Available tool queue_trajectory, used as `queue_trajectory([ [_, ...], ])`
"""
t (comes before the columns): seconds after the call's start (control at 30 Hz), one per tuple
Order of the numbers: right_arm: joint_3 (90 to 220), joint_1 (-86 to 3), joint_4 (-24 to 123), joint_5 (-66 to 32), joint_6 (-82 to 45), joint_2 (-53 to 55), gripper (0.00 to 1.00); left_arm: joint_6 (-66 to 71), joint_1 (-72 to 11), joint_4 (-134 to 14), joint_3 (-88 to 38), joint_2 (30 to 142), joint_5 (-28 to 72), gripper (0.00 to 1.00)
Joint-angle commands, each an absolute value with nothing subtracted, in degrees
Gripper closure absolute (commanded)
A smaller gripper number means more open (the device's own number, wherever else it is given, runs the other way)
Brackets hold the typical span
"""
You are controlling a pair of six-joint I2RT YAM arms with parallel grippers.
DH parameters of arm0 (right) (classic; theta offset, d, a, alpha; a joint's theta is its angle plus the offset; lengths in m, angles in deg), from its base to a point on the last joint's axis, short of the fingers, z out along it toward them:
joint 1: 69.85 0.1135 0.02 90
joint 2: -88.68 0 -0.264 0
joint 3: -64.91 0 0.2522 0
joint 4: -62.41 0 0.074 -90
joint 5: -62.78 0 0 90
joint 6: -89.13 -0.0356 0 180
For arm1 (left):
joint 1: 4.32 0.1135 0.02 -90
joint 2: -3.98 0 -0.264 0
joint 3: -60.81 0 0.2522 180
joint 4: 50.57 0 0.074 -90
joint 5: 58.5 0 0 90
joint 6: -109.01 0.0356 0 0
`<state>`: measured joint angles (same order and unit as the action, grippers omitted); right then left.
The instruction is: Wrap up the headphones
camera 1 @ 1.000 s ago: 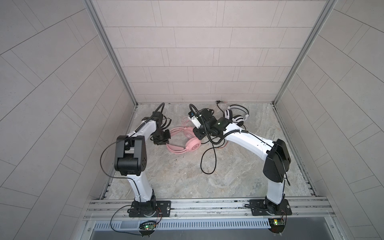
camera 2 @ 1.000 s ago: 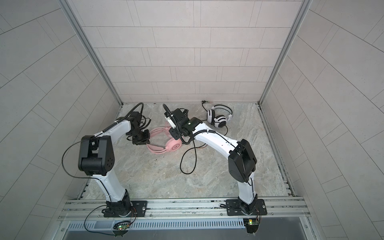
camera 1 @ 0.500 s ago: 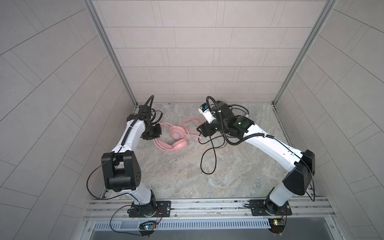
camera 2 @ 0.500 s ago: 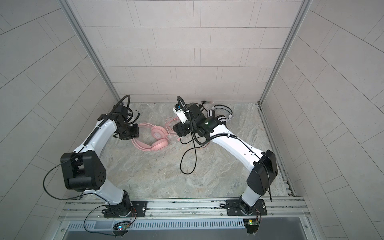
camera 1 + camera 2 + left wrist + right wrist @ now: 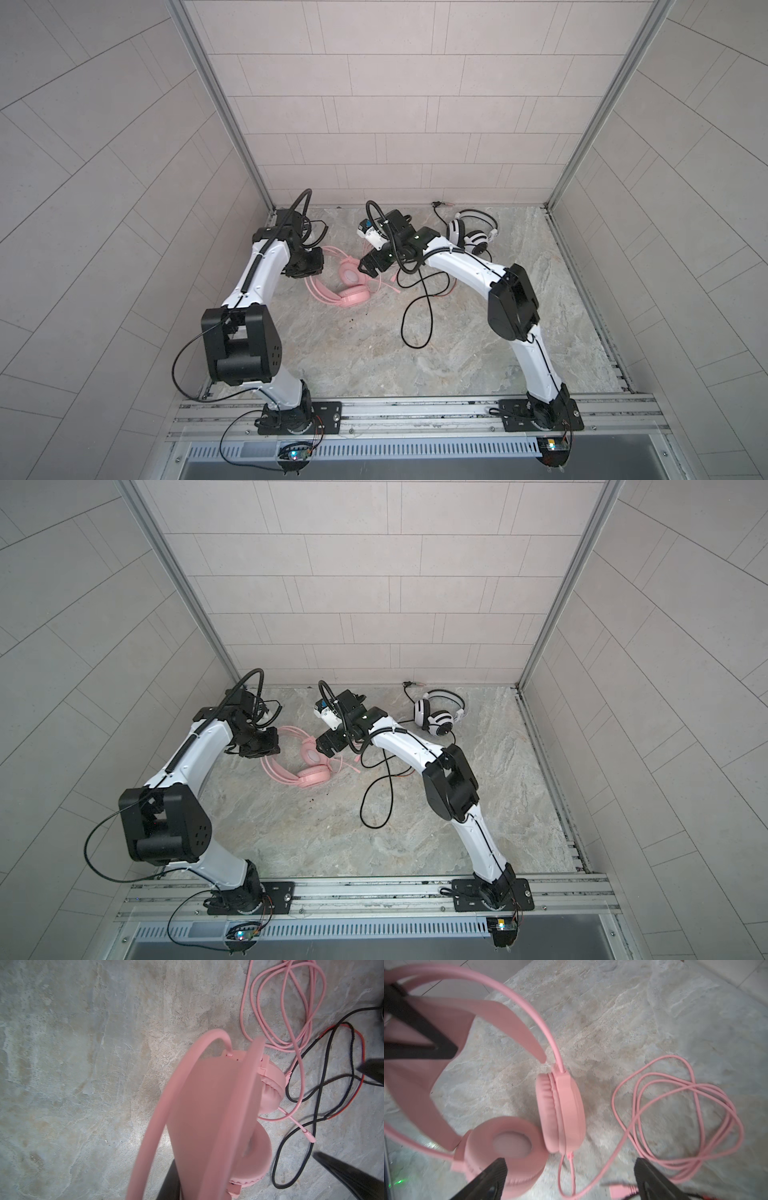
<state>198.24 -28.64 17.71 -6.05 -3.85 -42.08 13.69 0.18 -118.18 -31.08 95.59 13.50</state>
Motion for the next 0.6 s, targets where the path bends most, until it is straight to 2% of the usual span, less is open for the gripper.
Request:
queue_trajectory([
  [0.0, 207.25, -28.35, 13.11, -2.83, -3.51, -47.60, 0.04, 14.71, 0.20, -118.78, -30.13, 94.90, 12.24, 0.85],
  [0.1, 211.81, -27.90, 11.30, -1.10, -4.64, -52.37, 0.05, 14.87, 0.22, -118.74, -30.06, 94.91, 12.25, 0.85],
  [0.27, 210.55, -27.49, 13.66, 1.43, -6.69, -54.09, 0.09, 14.88, 0.21, -118.22, -29.92, 95.21, 11.48, 0.84],
  [0.33, 210.59, -27.44, 14.02, 1.44, -6.85, -54.69, 0.18, 14.72, 0.26, -117.72, -29.61, 95.12, 11.15, 0.84],
  [0.43, 210.77, -27.43, 14.35, 0.57, -6.59, -54.53, 0.38, 14.62, 0.25, -117.55, -29.47, 95.18, 10.30, 0.84],
  [0.57, 210.11, -27.49, 14.37, -2.73, -6.06, -52.32, 0.56, 14.58, 0.27, -117.70, -29.35, 95.06, 10.25, 0.70],
])
